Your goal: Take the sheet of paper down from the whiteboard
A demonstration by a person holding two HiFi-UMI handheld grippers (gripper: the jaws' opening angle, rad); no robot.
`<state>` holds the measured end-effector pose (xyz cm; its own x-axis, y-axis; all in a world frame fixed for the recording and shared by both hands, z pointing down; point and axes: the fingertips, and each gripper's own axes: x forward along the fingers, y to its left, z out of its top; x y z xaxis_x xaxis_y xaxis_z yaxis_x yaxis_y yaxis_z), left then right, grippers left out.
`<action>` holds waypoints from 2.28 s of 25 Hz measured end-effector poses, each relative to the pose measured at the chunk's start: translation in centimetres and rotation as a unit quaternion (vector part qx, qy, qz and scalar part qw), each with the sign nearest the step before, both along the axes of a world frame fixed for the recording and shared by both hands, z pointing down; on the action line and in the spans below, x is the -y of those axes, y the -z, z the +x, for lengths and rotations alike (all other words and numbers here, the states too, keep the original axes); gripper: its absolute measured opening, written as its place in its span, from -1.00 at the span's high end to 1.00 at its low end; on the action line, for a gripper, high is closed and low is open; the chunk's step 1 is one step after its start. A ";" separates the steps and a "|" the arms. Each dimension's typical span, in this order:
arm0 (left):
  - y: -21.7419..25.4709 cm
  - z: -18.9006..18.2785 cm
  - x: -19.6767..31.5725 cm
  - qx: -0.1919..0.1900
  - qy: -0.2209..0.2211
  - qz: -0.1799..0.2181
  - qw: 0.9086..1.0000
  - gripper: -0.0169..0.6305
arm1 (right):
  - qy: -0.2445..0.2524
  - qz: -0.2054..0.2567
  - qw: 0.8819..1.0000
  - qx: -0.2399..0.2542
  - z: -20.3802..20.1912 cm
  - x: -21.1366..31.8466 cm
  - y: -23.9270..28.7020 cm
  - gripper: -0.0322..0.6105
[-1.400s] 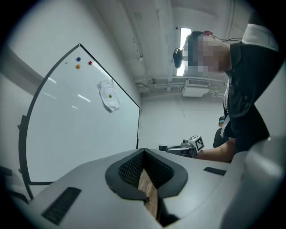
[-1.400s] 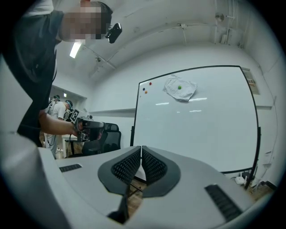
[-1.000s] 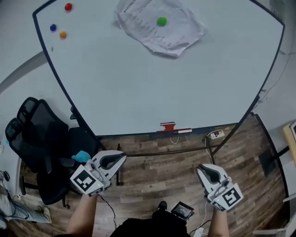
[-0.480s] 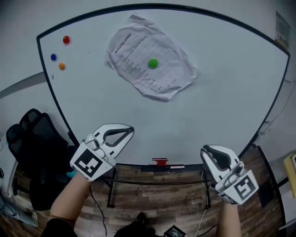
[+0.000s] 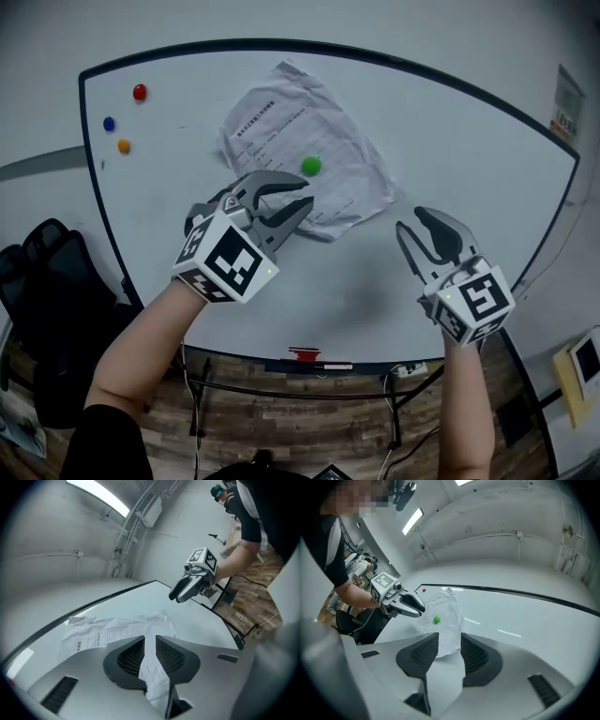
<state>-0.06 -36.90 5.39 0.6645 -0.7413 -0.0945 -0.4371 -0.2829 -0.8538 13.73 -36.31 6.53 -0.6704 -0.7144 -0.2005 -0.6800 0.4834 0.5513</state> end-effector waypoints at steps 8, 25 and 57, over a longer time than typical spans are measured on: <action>2.1 0.4 3.4 0.055 0.071 0.046 0.995 0.54 | -0.054 -0.001 0.999 0.006 0.1 4.1 1.4 0.47; 1.7 0.6 6.6 0.097 0.118 0.062 0.986 0.51 | -0.097 -0.031 0.994 0.050 -0.4 7.6 0.5 0.47; 4.3 2.1 3.9 0.107 0.088 0.082 0.987 0.54 | -0.093 -0.048 0.993 0.049 0.1 6.3 -1.7 0.84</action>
<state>2.04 -40.81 1.06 0.5438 -0.8340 -0.0937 -0.2721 -0.0696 -0.9597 13.78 -42.61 8.19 -0.5060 -0.8431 -0.1823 -0.8103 0.3921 0.4356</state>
